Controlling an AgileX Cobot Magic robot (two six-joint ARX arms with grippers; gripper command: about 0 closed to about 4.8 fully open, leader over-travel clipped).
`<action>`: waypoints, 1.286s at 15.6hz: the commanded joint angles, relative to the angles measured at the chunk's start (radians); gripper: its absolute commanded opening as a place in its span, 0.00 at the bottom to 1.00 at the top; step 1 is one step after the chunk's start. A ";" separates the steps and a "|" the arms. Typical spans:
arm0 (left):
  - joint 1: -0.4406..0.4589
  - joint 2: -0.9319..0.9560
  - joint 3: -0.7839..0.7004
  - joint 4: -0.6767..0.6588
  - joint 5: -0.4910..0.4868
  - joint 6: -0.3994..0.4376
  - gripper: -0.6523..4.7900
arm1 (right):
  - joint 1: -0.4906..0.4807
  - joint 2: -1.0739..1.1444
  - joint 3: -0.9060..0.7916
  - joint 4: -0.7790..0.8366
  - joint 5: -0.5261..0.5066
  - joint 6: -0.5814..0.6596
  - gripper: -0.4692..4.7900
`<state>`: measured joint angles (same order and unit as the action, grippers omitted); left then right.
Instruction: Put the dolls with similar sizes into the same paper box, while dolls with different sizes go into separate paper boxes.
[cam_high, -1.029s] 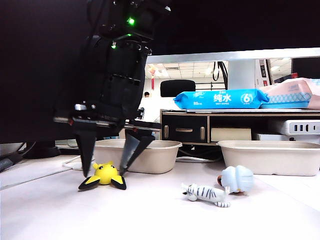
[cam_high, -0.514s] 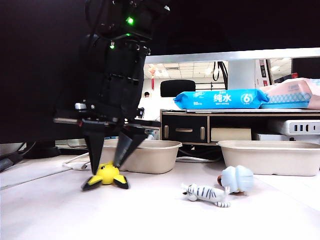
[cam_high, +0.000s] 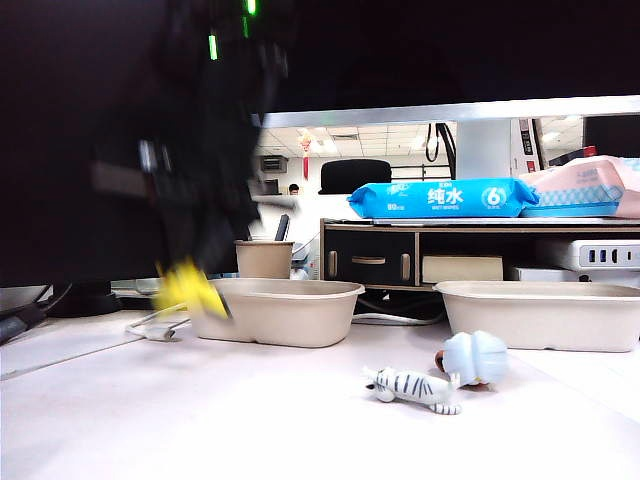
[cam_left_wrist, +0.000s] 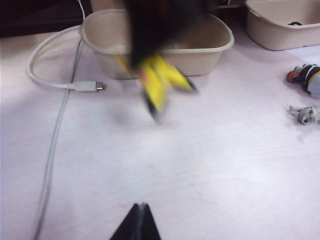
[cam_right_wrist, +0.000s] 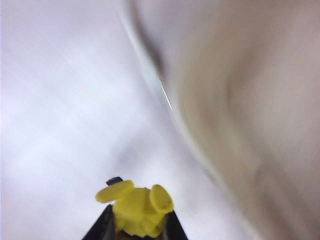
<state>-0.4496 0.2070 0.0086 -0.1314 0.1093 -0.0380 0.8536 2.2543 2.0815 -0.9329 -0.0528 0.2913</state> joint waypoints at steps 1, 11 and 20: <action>0.006 -0.051 0.001 0.013 0.004 0.003 0.11 | -0.014 -0.009 0.116 0.019 0.048 -0.032 0.19; 0.039 -0.125 0.001 0.013 0.003 0.003 0.11 | -0.131 0.048 0.129 -0.012 0.020 -0.033 0.52; -0.052 0.083 0.001 0.019 0.004 -0.002 0.11 | -0.082 -0.095 0.127 -0.455 0.070 -0.140 0.52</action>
<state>-0.4843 0.2806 0.0086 -0.1184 0.1097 -0.0387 0.7589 2.1975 2.2322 -1.3796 0.0193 0.1623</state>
